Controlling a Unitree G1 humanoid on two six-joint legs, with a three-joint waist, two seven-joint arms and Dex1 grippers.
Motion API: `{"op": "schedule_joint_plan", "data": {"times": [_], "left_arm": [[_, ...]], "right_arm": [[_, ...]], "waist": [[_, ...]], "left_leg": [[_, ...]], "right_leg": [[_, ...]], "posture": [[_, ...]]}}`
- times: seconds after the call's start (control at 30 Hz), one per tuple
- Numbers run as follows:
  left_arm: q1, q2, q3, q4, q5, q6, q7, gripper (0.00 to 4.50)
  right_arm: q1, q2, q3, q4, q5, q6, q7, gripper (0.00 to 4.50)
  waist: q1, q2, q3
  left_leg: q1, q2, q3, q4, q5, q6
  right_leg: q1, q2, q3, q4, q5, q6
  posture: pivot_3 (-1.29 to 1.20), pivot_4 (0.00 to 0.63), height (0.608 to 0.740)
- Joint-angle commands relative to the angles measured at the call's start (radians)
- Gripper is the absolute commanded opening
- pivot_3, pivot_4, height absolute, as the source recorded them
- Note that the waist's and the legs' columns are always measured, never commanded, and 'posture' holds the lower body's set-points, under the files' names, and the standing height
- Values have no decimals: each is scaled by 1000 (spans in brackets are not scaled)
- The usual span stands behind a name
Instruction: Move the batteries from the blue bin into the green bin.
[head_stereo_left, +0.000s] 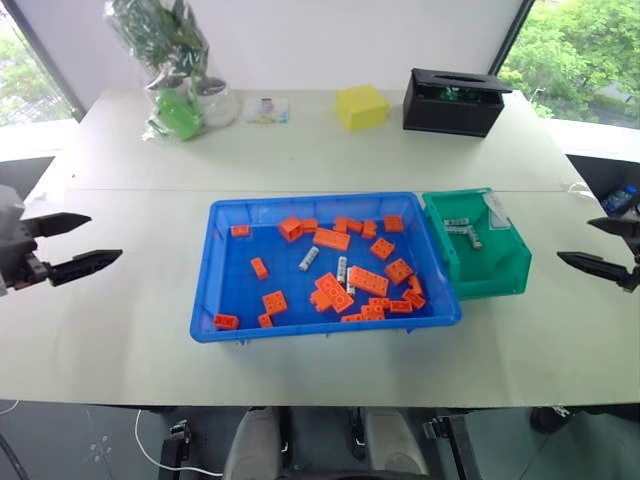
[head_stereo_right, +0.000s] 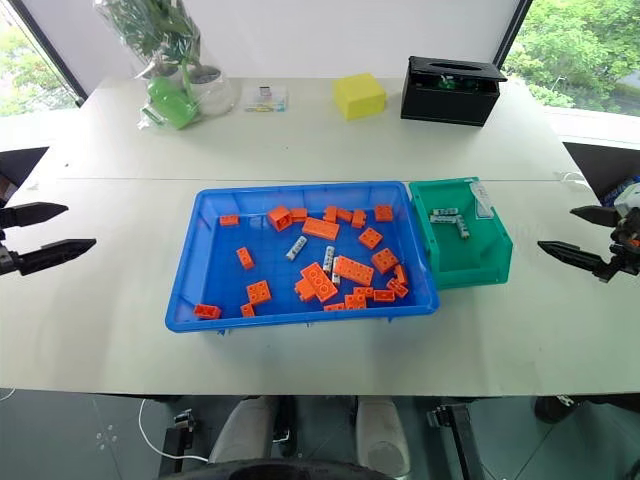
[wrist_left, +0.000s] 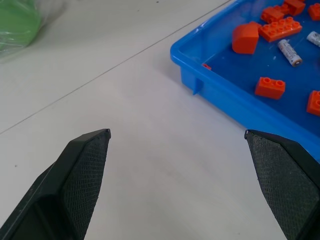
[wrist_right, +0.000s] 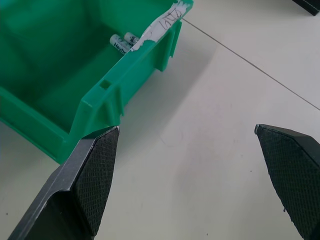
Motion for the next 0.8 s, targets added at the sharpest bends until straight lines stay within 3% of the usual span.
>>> {"op": "schedule_joint_plan", "data": {"times": [0.03,0.53,0.8], "left_arm": [[5,0,46,-21,-9,-17,-6,4500],[-33,-19,37,-33,-33,20,24,4500],[-7,-37,18,-174,-76,64,5,4500]], "right_arm": [[-28,-5,-11,22,-3,-29,5,4461],[-95,-3,17,112,-36,-76,4,4461],[-255,-25,93,113,-63,-66,87,4461]], "waist": [[0,0,0],[-2,0,0],[-4,0,0]], "left_leg": [[0,0,0,0,0,0],[0,0,1,0,0,0],[0,0,1,0,0,0]], "right_leg": [[0,0,0,0,0,0],[0,0,0,1,0,0],[0,1,1,2,0,0]], "posture": [[0,150,736],[0,150,736],[0,150,736]]}}
